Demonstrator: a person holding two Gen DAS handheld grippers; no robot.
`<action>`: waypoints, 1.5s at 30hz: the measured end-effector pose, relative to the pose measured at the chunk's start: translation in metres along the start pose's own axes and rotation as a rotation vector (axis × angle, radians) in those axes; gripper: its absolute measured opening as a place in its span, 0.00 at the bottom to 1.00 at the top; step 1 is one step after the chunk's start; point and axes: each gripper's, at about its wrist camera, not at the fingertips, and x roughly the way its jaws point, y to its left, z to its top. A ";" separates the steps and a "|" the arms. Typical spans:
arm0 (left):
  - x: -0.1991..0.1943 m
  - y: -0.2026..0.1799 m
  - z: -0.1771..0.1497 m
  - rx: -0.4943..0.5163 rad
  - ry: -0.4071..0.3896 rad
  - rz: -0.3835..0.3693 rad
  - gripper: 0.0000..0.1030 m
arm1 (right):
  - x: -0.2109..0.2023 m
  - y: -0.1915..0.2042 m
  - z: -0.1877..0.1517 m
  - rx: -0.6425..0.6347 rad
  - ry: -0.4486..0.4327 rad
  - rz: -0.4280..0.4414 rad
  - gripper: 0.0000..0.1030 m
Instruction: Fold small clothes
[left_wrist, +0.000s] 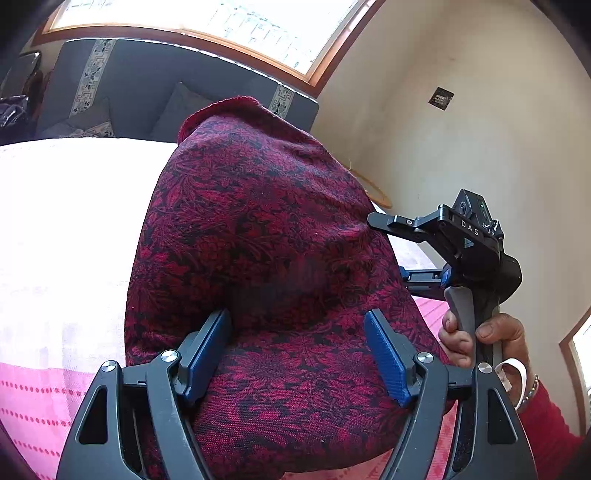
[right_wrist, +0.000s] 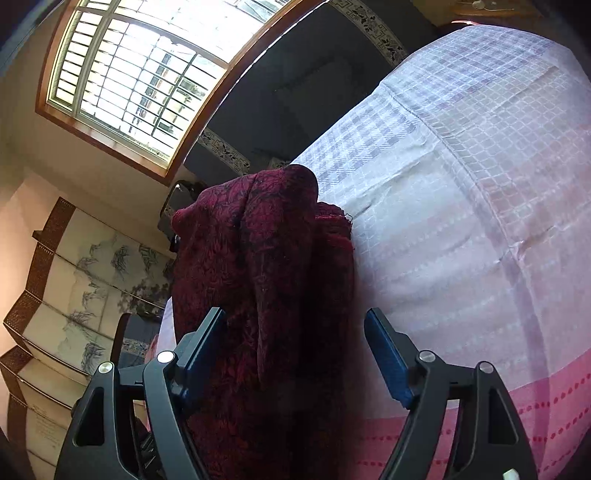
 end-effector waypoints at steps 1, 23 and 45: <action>-0.001 -0.002 -0.002 0.008 -0.004 0.006 0.73 | -0.001 0.007 -0.001 -0.029 -0.016 -0.008 0.59; 0.007 -0.006 -0.006 0.014 -0.051 0.056 0.80 | 0.016 -0.020 0.010 0.003 -0.080 0.212 0.45; 0.003 0.011 -0.007 -0.041 -0.072 -0.042 0.87 | -0.011 0.036 -0.034 -0.256 -0.070 -0.041 0.10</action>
